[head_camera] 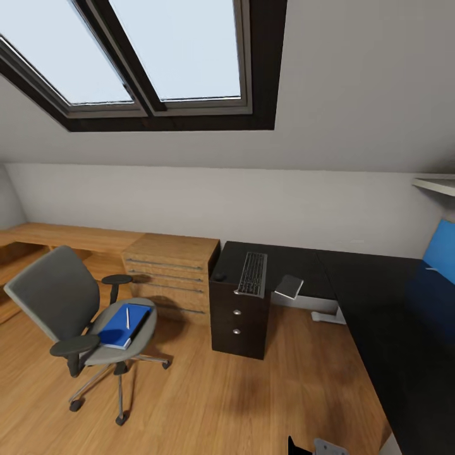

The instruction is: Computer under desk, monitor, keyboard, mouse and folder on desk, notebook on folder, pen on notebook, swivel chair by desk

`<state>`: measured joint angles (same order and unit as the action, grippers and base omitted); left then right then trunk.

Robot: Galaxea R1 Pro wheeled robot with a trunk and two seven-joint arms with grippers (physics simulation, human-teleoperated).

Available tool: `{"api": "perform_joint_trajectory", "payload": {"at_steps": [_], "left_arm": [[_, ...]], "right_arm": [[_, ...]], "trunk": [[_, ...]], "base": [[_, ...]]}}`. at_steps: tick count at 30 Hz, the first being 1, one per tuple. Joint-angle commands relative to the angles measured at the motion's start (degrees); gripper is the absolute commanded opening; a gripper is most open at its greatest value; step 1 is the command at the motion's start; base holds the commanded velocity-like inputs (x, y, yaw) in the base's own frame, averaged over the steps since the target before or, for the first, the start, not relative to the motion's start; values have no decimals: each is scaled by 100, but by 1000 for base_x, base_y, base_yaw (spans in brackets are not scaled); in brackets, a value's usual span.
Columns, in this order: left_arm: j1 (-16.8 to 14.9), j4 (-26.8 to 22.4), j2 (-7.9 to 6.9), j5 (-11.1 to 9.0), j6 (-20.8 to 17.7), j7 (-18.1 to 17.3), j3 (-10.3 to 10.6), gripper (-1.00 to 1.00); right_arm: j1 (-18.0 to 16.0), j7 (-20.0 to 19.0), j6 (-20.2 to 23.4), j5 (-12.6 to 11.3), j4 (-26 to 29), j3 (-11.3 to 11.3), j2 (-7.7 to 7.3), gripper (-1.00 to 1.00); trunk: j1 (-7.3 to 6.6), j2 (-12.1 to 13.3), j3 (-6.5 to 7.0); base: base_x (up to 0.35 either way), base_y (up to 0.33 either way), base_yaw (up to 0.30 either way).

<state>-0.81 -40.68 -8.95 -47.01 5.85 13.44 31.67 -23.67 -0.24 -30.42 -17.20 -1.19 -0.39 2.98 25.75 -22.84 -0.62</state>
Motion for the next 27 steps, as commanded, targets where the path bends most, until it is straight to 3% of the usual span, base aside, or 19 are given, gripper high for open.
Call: {"api": "perform_joint_trajectory", "payload": {"at_steps": [1,14,27], "left_arm": [[-7,21,-6,-60,39,42,49,100],[-7,288,14,-46,56,28,49,100],[-7,435,16,-48,57,27,76,100]], "right_arm": [[-6,-3,-26,-21,-13,-6,1,100],[-6,-3,-26,-12,-13,-8,0,100],[-6,-3,-25,-12,-12,-5,0,100]], "trunk": [[3,-8,-6],[3,-8,-4],[3,-8,-4]], "base": [[5,0,0],[-7,0,0],[-258,0,0]]}}
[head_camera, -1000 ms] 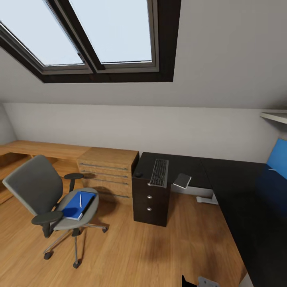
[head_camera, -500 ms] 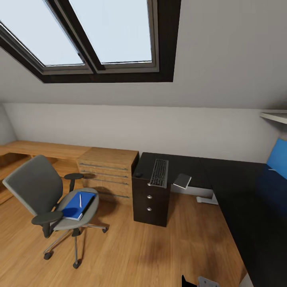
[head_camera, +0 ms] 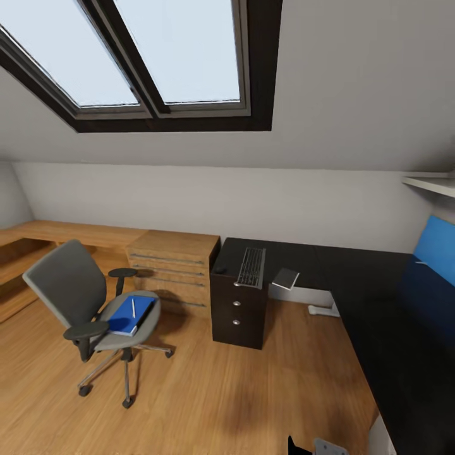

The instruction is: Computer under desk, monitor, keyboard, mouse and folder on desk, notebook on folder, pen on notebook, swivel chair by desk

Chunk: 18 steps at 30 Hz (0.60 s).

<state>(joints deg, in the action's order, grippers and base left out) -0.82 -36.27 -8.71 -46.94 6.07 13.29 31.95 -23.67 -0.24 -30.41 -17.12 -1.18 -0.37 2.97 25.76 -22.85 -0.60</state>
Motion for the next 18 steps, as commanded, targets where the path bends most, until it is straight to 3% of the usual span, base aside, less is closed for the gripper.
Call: {"api": "perform_joint_trajectory", "payload": {"at_steps": [1,14,18], "left_arm": [[-6,-4,-8,-54,35,42,49,100],[-6,-3,-8,-52,35,42,49,100],[-6,-3,-7,-50,35,42,49,100]], "right_arm": [[-6,-3,-26,-20,-13,-8,1,100],[-6,-3,-27,-20,-10,-7,-4,100],[-6,-3,-27,-20,-6,-7,-7,100]], "trunk": [[2,-7,-6],[2,-7,-6],[2,-7,-6]], "base": [[-80,0,0],[-22,0,0],[-168,0,0]]}}
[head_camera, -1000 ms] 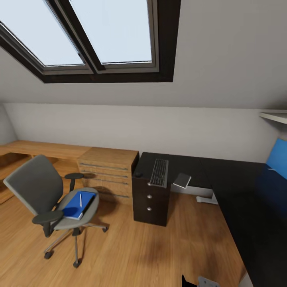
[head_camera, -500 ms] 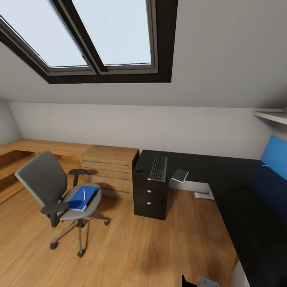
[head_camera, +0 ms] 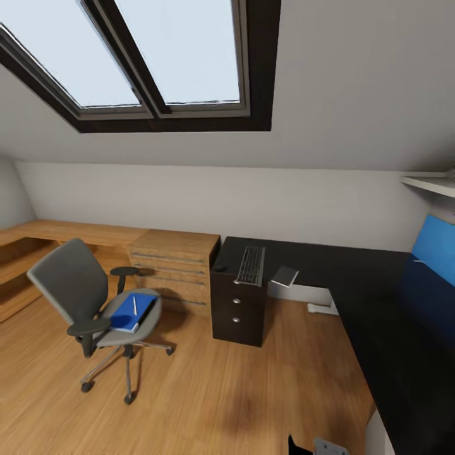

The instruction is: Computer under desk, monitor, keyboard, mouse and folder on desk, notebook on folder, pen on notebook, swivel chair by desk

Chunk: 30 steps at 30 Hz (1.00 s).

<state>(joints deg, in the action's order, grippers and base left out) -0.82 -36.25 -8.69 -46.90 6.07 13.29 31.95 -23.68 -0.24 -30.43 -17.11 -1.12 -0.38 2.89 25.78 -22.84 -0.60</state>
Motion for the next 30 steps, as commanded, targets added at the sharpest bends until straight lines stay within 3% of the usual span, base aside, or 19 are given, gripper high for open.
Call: {"api": "perform_joint_trajectory", "payload": {"at_steps": [1,11,14,30], "left_arm": [[-6,-5,-9,-53,35,42,49,100],[-6,-5,-10,-47,90,42,44,100],[-6,-5,-10,-53,240,42,40,100],[-6,-5,-10,-48,280,42,42,100]], "right_arm": [[-5,-3,-25,-21,-12,-6,0,100],[-5,-3,-25,-21,-12,-6,-10,100],[-5,-3,-25,-21,-11,-6,-15,100],[-5,-3,-25,-21,-11,-11,-2,100]], "trunk": [[0,-8,-6],[0,-8,-6],[0,-8,-6],[0,-8,-6]], "base": [[-270,0,0],[-118,0,0],[-287,0,0],[-330,0,0]]}}
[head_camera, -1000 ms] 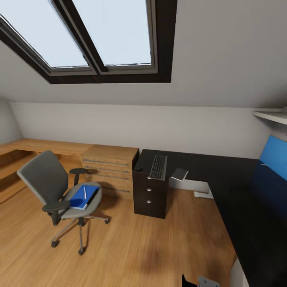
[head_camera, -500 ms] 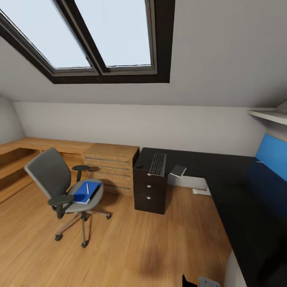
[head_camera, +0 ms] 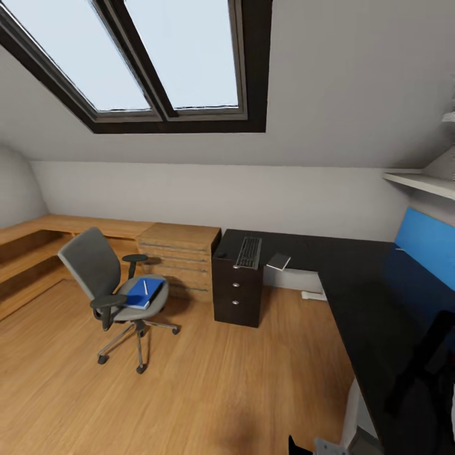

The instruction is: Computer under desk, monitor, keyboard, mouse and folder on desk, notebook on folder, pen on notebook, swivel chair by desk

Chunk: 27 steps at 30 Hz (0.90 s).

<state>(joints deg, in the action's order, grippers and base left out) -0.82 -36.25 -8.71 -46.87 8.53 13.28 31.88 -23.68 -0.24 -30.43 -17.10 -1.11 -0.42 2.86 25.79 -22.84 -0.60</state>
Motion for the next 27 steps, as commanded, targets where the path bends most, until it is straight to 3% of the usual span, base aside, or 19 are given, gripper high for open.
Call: {"api": "perform_joint_trajectory", "payload": {"at_steps": [1,27], "left_arm": [[-6,-5,-8,-51,34,43,49,100],[-6,3,-1,-42,34,43,66,100]], "right_arm": [[-5,-3,-25,-21,-13,-5,3,100],[-5,-3,-25,-21,-13,-10,5,100]], "trunk": [[-1,-8,-6],[-1,-8,-6]], "base": [[-334,0,0],[-334,0,0]]}}
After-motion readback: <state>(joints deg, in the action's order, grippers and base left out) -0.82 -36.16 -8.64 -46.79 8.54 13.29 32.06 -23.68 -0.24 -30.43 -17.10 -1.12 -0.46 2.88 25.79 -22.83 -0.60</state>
